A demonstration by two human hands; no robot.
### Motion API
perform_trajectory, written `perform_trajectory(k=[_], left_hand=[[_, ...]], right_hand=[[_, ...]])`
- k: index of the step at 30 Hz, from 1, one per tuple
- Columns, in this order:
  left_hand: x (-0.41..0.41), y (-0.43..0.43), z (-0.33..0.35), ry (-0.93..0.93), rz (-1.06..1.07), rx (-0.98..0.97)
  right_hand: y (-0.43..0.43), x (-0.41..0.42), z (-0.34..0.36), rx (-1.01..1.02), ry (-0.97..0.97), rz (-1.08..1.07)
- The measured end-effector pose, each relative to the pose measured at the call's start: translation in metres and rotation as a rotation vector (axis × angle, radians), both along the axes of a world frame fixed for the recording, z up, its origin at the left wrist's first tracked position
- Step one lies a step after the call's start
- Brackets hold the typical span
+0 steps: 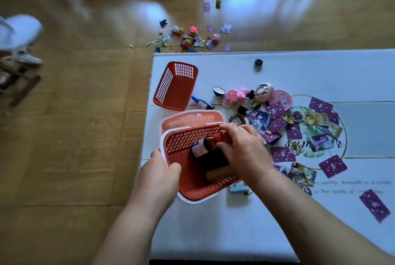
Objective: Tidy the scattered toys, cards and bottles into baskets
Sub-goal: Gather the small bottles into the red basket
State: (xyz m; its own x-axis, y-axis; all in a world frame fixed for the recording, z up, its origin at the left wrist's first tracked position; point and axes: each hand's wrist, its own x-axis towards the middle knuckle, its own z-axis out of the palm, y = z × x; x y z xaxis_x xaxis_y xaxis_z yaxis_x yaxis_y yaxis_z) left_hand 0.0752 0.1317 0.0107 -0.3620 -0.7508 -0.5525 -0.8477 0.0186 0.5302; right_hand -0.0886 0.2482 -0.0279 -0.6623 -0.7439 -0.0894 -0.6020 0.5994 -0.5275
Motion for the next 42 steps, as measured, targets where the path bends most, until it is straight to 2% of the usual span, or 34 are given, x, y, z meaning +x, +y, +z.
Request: perform_trajectory(k=[8,14,17,19,23,27,30,33,37,42], left_hand=[[0.066,-0.114,0.018,0.012,-0.32,-0.022],[0.101,-0.162,0.024,0.033,-0.351,0.025],[0.109,-0.178,0.019,0.029,-0.359,0.036],[0.111,-0.19,0.016,0.04,-0.358,0.045],[0.098,-0.216,0.014,0.063,-0.41,0.112],[0.073,-0.257,0.01,0.092,-0.535,0.15],[0.05,-0.303,0.008,0.076,-0.647,0.159],[0.037,-0.334,0.017,0.048,-0.726,0.129],[0.025,-0.365,0.015,0.043,-0.806,0.053],[0.009,-0.372,0.015,0.0,-0.846,0.083]], right_hand=[[-0.066,0.114,0.012,-0.163,0.014,-0.464],[-0.089,0.157,0.033,-0.076,-0.236,-0.682],[-0.096,0.157,0.038,-0.072,-0.457,-0.683],[-0.103,0.157,0.041,-0.115,-0.533,-0.699],[-0.122,0.154,0.046,-0.166,-0.52,-0.755],[-0.15,0.156,0.048,-0.202,-0.451,-0.938],[-0.182,0.16,0.043,-0.318,-0.405,-1.106],[-0.209,0.169,0.032,-0.397,-0.453,-1.197],[-0.238,0.182,0.024,-0.368,-0.446,-1.201],[-0.242,0.178,0.018,-0.367,-0.445,-1.25]])
